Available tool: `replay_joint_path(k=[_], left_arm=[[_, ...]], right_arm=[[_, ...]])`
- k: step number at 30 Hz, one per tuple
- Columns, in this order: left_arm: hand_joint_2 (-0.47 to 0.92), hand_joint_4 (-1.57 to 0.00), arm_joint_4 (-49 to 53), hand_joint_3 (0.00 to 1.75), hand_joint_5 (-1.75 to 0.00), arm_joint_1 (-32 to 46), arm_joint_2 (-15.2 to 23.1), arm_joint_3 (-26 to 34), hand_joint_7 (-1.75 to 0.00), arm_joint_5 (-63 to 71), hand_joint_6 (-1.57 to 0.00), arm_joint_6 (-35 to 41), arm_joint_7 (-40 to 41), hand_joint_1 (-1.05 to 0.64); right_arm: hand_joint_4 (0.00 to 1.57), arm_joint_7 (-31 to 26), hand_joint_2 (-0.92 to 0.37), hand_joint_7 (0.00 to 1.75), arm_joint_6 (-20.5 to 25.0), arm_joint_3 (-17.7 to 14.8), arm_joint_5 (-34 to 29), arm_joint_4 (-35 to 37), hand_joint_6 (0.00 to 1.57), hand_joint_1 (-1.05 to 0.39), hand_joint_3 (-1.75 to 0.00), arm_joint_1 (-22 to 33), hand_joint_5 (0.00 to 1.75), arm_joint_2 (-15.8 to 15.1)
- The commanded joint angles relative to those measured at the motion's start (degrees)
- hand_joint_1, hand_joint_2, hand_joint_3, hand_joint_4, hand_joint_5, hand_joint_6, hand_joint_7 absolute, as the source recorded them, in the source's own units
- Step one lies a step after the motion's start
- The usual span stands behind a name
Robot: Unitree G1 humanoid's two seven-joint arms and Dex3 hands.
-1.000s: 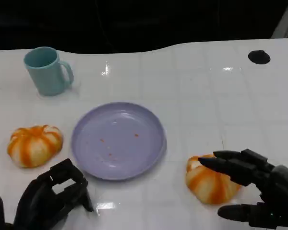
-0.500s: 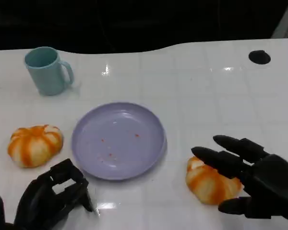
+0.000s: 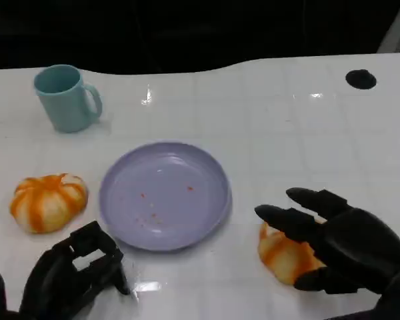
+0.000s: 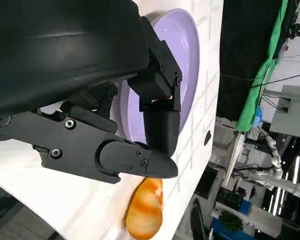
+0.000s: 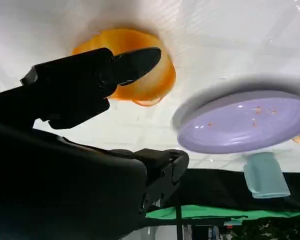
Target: Grasp the bread from the table and place it into the plate.
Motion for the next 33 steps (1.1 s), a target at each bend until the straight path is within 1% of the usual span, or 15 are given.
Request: replay_joint_path(k=[1, 5, 14, 18, 20, 21, 23, 26, 27, 28, 29, 30, 31, 32, 33], left_arm=[[0.92, -0.77, -0.3, 0.17, -1.70, 1.4, 0.5, 0.2, -1.43, 0.1, -0.70, 1.2, 0.3, -0.50], [0.92, -0.77, -1.0, 0.16, -1.69, 1.8, 0.4, 0.2, -1.42, 0.2, -0.70, 1.5, 0.7, -0.50], [0.92, -0.76, -1.2, 0.18, -1.70, 2.0, 0.5, 0.2, -1.42, 0.2, -0.69, 1.6, 0.4, -0.49], [0.92, -0.76, -1.3, 0.18, -1.71, 2.0, 0.4, 0.2, -1.43, 0.1, -0.69, 1.8, 0.3, -0.48], [0.92, -0.76, -1.3, 0.18, -1.71, 2.0, 0.4, 0.2, -1.43, 0.1, -0.69, 1.7, 0.3, -0.48], [0.92, -0.76, -1.2, 0.18, -1.71, 2.0, 0.4, 0.3, -1.43, 0.0, -0.69, 1.7, 0.2, -0.48], [0.92, -0.76, -1.2, 0.18, -1.70, 2.0, 0.3, 0.3, -1.42, -0.2, -0.69, 1.8, 0.1, -0.48], [0.92, -0.76, -1.2, 0.17, -1.70, 2.0, 0.3, 0.4, -1.42, -0.2, -0.69, 1.6, 0.1, -0.48], [0.92, -0.76, -1.3, 0.17, -1.70, 2.0, 0.3, 0.3, -1.42, -0.1, -0.69, 1.6, 0.2, -0.49], [0.92, -0.76, -1.4, 0.17, -1.70, 2.0, 0.3, 0.3, -1.42, -0.1, -0.69, 1.6, 0.2, -0.49], [0.92, -0.76, -1.4, 0.17, -1.70, 2.1, 0.3, 0.3, -1.42, -0.2, -0.70, 1.7, 0.1, -0.49], [0.92, -0.76, -1.5, 0.17, -1.70, 2.1, 0.3, 0.3, -1.42, -0.1, -0.69, 1.5, 0.2, -0.49], [0.92, -0.76, -1.4, 0.18, -1.70, 2.1, 0.4, 0.3, -1.42, 0.0, -0.69, 1.3, 0.1, -0.49], [0.92, -0.76, -1.3, 0.18, -1.70, 2.1, 0.4, 0.3, -1.42, 0.0, -0.69, 1.1, 0.0, -0.49], [0.92, -0.76, -1.3, 0.18, -1.70, 2.1, 0.4, 0.3, -1.42, -0.1, -0.69, 1.1, -0.1, -0.49]], right_arm=[[0.01, -1.8, -0.84, 0.01, 2.4, 1.8, -2.0, 3.0, 0.21, -0.53, 0.00, -2.1, 0.20, -1.9], [0.01, -2.0, -0.84, 0.01, 4.3, 3.1, -2.5, 4.4, 0.21, -0.53, 0.00, -3.1, 0.21, -2.1], [0.00, -4.6, -0.84, 0.00, 5.0, 5.2, -2.3, 8.3, 0.21, -0.55, 0.00, -4.7, 0.24, -3.3], [0.02, -4.0, -0.86, 0.01, 5.9, 6.3, -2.9, 9.3, 0.23, -0.57, -0.01, -5.6, 0.27, -3.7], [0.04, -3.1, -0.87, 0.03, 6.5, 7.0, -3.1, 9.8, 0.27, -0.57, -0.01, -6.3, 0.28, -3.9], [0.06, -2.4, -0.88, 0.04, 7.1, 7.4, -3.4, 10.1, 0.31, -0.56, -0.01, -6.8, 0.30, -4.0], [0.18, -1.5, -0.90, 0.05, 7.9, 8.0, -3.5, 10.6, 0.40, -0.55, -0.01, -7.6, 0.32, -4.0], [0.47, -2.1, -0.91, 0.10, 7.8, 8.4, -2.4, 12.4, 0.64, -0.50, 0.00, -8.8, 0.39, -3.4], [0.52, -2.7, -0.91, 0.11, 7.4, 8.4, -1.8, 13.1, 0.69, -0.48, 0.00, -9.2, 0.41, -3.2], [0.60, -3.4, -0.91, 0.11, 7.1, 8.5, -1.4, 13.8, 0.76, -0.46, 0.00, -9.5, 0.49, -2.9], [0.65, -4.0, -0.92, 0.11, 7.0, 8.6, -1.1, 14.3, 0.88, -0.44, -0.01, -9.7, 0.79, -2.7], [0.64, -5.1, -0.92, 0.11, 6.6, 8.6, -0.5, 15.1, 0.93, -0.43, -0.02, -9.9, 0.96, -2.4], [0.72, -6.6, -0.92, 0.16, 5.9, 8.6, -0.1, 15.9, 1.05, -0.40, -0.03, -10.1, 1.19, -2.1], [0.77, -8.1, -0.92, 0.20, 5.2, 8.7, 0.2, 16.7, 1.11, -0.39, -0.04, -10.3, 1.32, -1.8], [0.79, -9.3, -0.92, 0.30, 4.6, 8.8, 0.6, 17.5, 1.12, -0.38, -0.05, -10.4, 1.42, -1.6]])
